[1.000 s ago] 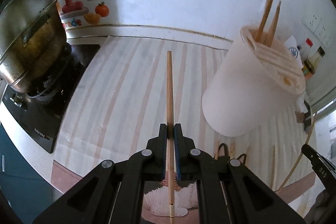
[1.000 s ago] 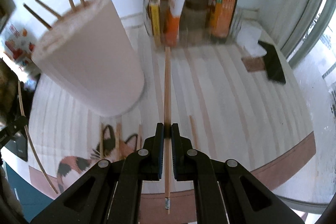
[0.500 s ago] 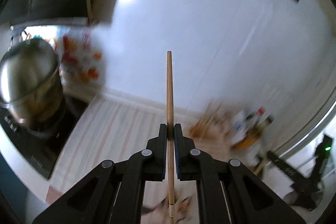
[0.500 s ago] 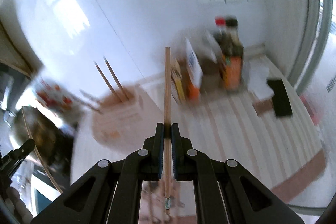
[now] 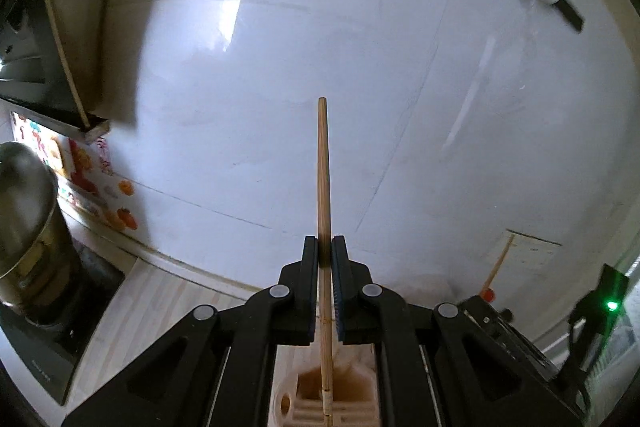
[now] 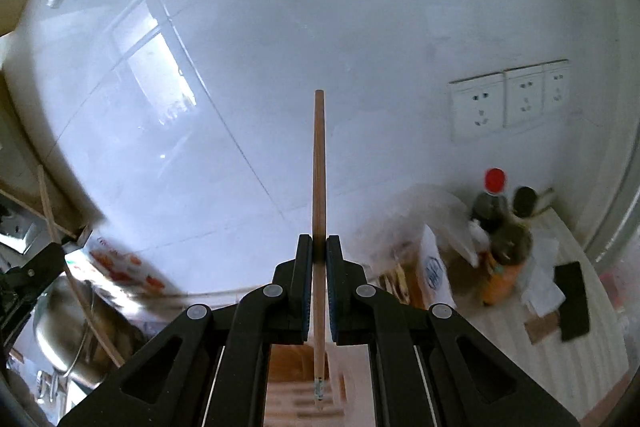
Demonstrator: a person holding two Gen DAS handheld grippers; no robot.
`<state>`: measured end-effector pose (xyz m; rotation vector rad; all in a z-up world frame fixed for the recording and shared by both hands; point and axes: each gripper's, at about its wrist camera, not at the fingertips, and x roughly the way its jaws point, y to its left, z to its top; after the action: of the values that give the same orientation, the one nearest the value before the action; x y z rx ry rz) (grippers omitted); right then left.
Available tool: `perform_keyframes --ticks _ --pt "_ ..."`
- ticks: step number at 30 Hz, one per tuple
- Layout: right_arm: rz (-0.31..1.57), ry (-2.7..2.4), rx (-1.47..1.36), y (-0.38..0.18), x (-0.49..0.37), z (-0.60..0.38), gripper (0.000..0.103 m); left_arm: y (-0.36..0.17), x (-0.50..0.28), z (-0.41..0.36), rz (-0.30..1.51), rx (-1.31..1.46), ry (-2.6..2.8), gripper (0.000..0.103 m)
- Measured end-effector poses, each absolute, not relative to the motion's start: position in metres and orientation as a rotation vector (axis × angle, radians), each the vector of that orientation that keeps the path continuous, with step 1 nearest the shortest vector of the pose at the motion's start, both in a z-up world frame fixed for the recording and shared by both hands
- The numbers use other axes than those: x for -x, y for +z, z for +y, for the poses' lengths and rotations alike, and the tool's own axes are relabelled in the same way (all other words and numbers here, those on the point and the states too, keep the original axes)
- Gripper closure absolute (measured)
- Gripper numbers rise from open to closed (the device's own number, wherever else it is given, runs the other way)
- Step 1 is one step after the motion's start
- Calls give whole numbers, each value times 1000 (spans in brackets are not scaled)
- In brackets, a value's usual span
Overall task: Organize utensils
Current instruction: 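Carry the left tool's chopstick into the cream holder while the right tool inserts its own, then open the left tool to release its chopstick while the right tool opens too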
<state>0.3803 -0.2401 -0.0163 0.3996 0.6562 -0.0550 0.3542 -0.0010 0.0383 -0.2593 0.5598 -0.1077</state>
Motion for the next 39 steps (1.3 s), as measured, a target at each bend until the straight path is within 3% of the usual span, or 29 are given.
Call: perform_keyframes --ticks 13,26,27,29,30,31,32,33,36,39 --pt "676 -58 -435 -64 -423 -242 96 -34 -406 -25 600 172 -80 99" --pt "741 47 -375 -81 -408 -227 95 -34 -368 -29 688 101 -144 94" --pt "759 68 -374 -82 -407 -226 95 -26 -360 -25 693 97 -141 90" --pt "796 113 -374 -80 -403 -225 93 -14 -346 -19 685 100 -116 63" --pt "806 116 -366 -77 -399 -226 88 -9 -340 -15 677 106 -109 31" --pt "809 116 -367 -74 -395 -228 72 -2 -330 -9 653 113 -102 12" --pt "806 118 -376 -70 -390 -231 56 4 -321 -1 633 124 -78 11" --pt "800 115 -385 -65 -384 -235 51 6 -314 5 627 135 -71 11" --pt "791 83 -390 -51 -364 -243 48 4 -298 17 660 120 -62 0" --pt "793 47 -417 -45 -341 -254 36 -14 -283 27 735 90 -49 0"
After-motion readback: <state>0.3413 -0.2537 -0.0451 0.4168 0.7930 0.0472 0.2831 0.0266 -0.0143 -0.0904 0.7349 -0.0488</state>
